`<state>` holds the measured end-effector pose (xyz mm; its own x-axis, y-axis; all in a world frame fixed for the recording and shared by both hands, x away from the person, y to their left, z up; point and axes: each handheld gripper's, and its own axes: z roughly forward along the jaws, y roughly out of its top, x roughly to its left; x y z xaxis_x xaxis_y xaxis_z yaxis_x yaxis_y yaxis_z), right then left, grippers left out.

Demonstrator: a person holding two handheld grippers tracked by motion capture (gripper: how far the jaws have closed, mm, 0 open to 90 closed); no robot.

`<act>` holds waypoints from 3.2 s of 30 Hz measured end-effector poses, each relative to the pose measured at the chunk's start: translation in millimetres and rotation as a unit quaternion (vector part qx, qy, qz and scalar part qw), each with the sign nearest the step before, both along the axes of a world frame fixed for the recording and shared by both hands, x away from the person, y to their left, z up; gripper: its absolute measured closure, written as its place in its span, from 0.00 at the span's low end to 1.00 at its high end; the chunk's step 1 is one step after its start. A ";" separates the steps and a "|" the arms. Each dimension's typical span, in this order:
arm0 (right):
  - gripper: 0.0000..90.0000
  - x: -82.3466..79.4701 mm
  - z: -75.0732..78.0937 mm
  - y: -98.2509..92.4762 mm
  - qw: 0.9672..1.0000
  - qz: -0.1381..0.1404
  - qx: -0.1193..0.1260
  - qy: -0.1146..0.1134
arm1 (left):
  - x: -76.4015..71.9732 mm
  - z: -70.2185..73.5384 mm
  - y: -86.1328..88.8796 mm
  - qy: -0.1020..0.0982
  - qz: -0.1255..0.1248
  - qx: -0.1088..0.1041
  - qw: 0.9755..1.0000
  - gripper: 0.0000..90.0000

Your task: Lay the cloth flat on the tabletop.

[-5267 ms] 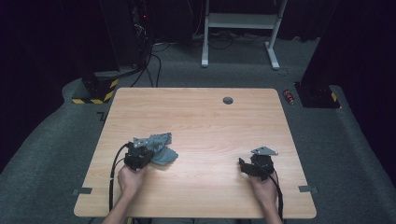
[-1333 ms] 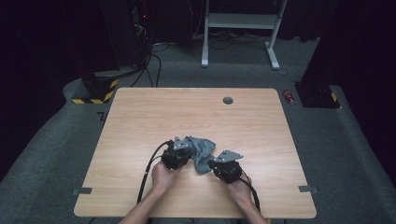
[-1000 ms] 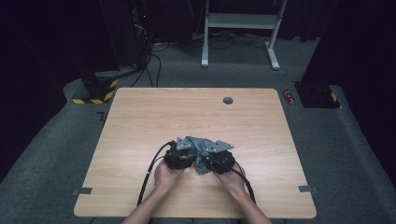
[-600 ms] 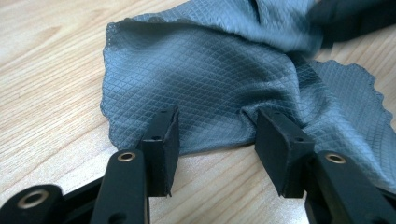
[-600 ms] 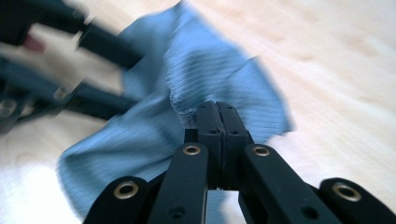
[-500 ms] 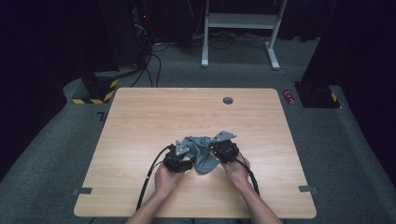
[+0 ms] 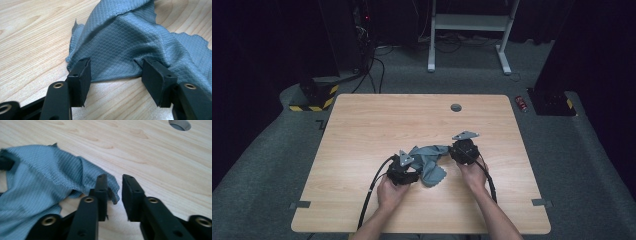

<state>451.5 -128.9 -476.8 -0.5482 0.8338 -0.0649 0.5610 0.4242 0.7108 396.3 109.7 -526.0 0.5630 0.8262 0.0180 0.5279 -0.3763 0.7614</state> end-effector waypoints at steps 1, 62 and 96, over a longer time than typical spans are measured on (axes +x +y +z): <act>0.78 -2.3 0.2 0.3 1.000 -0.001 0.001 0.003 | -0.1 0.0 -0.1 0.000 0.001 0.001 1.000 0.44; 1.00 -53.9 -32.8 26.3 0.992 0.115 -0.021 0.045 | 27.6 16.5 0.8 0.058 -0.015 0.039 0.997 0.99; 0.87 -29.5 -29.4 7.9 0.996 0.064 -0.048 0.050 | -19.9 37.2 -15.6 0.045 -0.066 -0.026 0.996 0.56</act>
